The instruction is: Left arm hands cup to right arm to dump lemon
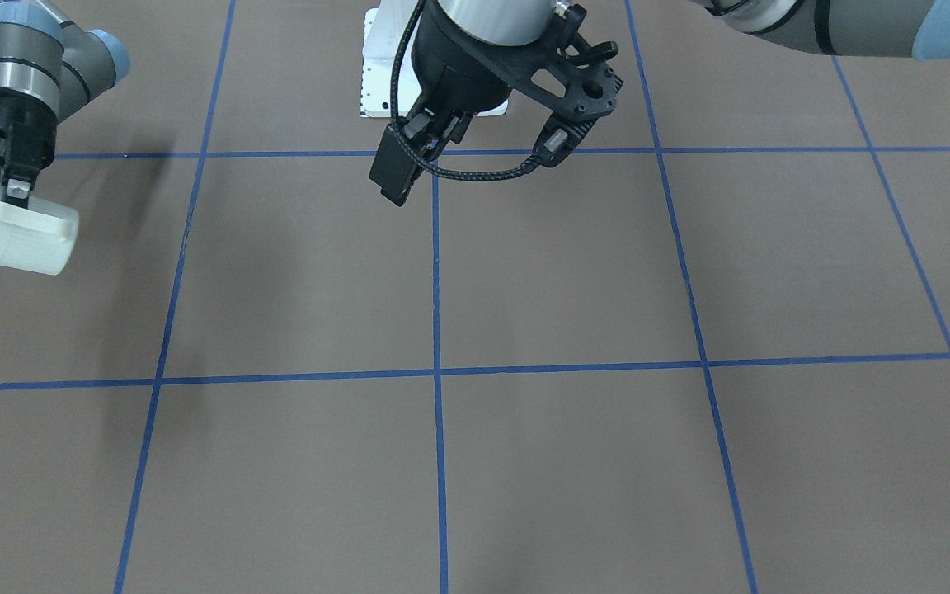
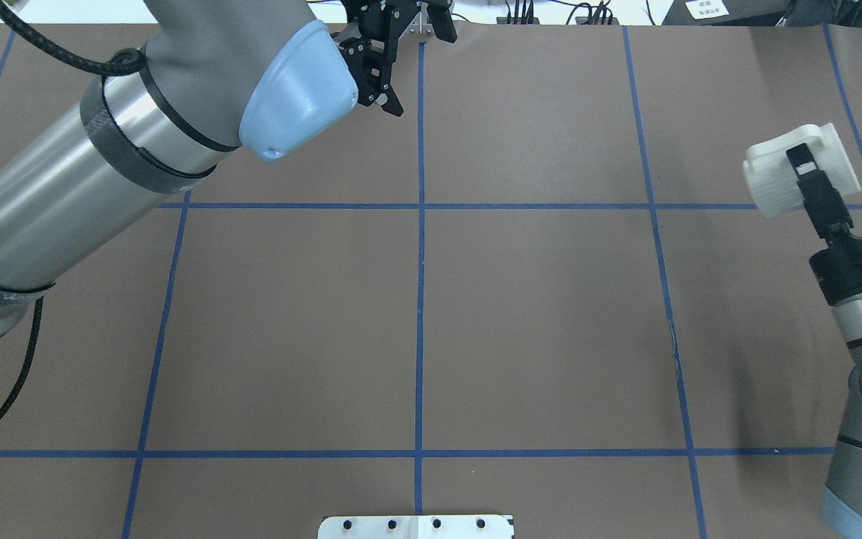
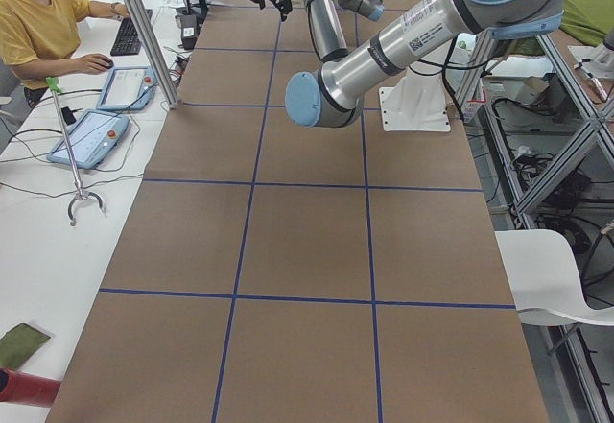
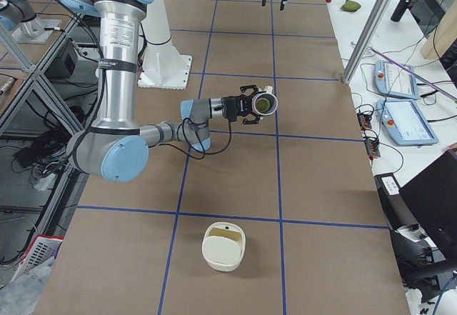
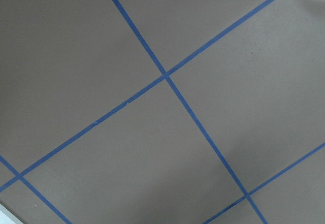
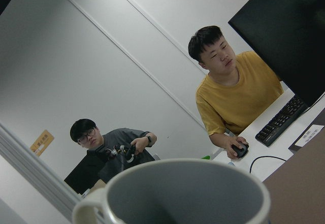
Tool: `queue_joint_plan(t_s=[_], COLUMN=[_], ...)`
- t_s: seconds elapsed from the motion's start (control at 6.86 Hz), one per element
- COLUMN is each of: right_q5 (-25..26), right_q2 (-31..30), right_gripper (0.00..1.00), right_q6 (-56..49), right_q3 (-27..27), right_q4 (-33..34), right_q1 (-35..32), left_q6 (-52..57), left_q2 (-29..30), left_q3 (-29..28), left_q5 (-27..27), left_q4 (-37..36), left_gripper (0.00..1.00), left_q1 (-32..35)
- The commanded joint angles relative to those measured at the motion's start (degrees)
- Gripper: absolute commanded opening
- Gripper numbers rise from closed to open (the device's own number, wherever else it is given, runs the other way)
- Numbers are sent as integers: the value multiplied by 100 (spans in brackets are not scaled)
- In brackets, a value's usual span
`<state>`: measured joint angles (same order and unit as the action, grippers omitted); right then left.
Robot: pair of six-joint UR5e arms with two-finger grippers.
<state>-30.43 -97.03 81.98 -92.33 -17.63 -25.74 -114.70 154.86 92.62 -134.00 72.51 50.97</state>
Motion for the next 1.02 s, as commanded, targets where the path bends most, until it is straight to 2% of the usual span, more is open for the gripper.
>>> queue_joint_plan(t_s=[0.0,0.15,0.73,0.87], right_q5=[564,573,617,478], right_q2=[-202,-211,-334,-317], right_gripper=[34,33,30,29], right_q6=[494,495,416,416], right_q3=[1743,2380,2369,2334], right_q4=[-2067,-2922,-2729,-2302], right_q1=[7,7,-54,-246], left_q6=[0,0,-52,-61], left_q2=[9,44,62,54], left_q3=[1,1,19,19], left_q5=[75,224,514,646], left_q4=[0,0,-9,-18], left_gripper=[100,100,100,100], left_q1=[-43,-173,-446,-552])
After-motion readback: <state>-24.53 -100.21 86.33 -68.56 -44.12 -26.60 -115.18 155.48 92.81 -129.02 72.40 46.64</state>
